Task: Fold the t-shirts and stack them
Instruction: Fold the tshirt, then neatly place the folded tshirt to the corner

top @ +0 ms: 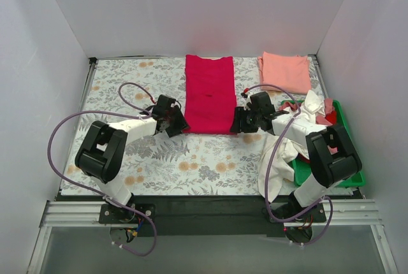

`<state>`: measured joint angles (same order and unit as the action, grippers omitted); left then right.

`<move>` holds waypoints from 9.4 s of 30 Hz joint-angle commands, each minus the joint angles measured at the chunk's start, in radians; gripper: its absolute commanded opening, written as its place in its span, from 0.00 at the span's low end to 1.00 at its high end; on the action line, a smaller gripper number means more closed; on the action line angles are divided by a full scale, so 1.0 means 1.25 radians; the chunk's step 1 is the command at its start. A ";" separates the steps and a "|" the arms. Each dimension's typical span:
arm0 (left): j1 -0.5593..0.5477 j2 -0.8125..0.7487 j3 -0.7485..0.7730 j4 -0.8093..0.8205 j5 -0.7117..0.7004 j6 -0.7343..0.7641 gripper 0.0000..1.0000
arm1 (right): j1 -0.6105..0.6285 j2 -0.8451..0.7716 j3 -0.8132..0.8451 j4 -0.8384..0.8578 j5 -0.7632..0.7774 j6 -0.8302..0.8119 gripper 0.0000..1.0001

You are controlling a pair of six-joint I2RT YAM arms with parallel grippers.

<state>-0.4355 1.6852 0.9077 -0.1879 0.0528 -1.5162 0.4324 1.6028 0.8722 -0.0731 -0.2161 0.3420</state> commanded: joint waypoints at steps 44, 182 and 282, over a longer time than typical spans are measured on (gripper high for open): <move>-0.151 -0.834 -0.320 -0.302 -0.071 -0.184 0.00 | 0.333 -0.548 -0.196 -0.140 0.167 0.122 0.01; 0.161 -0.712 -0.374 -0.083 0.027 -0.099 0.98 | 0.096 0.448 0.521 -0.041 0.259 -0.217 0.01; 0.161 -0.667 -0.298 -0.163 -0.169 -0.112 0.98 | -0.432 0.431 0.870 -0.047 0.103 -0.363 0.98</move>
<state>-0.2317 0.8623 0.4934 -0.3878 -0.1696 -1.6547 -0.1314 2.2623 2.0148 -0.1684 -0.0597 -0.0826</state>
